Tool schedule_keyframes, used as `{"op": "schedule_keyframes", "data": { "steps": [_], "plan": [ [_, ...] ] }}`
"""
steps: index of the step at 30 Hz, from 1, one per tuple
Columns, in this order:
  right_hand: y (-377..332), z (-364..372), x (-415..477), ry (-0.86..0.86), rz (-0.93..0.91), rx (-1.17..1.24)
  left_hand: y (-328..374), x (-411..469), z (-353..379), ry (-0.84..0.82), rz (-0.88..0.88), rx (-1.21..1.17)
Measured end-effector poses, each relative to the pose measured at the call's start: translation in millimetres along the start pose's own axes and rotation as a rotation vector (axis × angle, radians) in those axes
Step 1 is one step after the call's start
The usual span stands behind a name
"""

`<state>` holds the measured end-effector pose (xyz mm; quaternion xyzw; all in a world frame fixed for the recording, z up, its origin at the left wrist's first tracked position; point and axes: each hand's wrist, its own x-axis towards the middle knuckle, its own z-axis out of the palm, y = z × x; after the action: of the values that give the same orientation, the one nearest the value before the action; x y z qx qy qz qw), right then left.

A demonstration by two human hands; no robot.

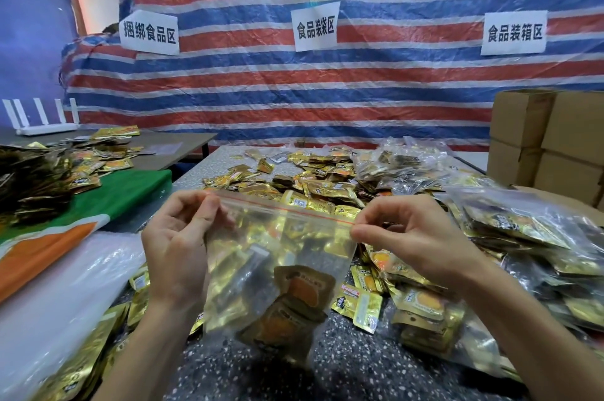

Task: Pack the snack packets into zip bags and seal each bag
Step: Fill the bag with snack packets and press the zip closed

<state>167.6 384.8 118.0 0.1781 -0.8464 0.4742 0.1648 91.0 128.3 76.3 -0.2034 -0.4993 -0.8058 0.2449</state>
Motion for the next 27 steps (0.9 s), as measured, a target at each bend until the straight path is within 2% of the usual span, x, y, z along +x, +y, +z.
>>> {"op": "schedule_keyframes", "data": {
  "steps": [5,10,15,17,20,23,25,27],
  "plan": [
    [1.8,-3.7,-0.8,0.032,0.07,0.153,5.2,-1.2,11.0,-0.049,-0.113,-0.138],
    [18.9,18.9,-3.4,0.062,0.171,0.236,-6.1,-8.0,13.6,-0.045,-0.181,-0.117],
    [33.5,27.9,-4.2,0.144,0.182,0.247,-8.9,-7.7,5.6,-0.071,-0.217,-0.039],
    [34.9,28.2,-4.1,0.159,0.162,0.23,-7.5,-6.9,1.4,-0.105,-0.189,0.016],
    [34.1,28.9,-3.8,0.17,0.108,0.194,-8.0,-8.0,-8.9,-0.228,-0.093,0.229],
    [31.3,29.4,-3.0,0.174,0.058,0.179,-7.6,-5.5,-15.7,-0.315,-0.079,0.392],
    [29.4,28.2,-2.0,0.185,0.046,0.181,-5.7,-1.6,-17.1,-0.284,-0.159,0.335],
    [26.9,27.5,-1.1,0.202,0.046,0.178,-0.8,2.3,-15.2,-0.244,-0.275,0.162]
  ]
}}
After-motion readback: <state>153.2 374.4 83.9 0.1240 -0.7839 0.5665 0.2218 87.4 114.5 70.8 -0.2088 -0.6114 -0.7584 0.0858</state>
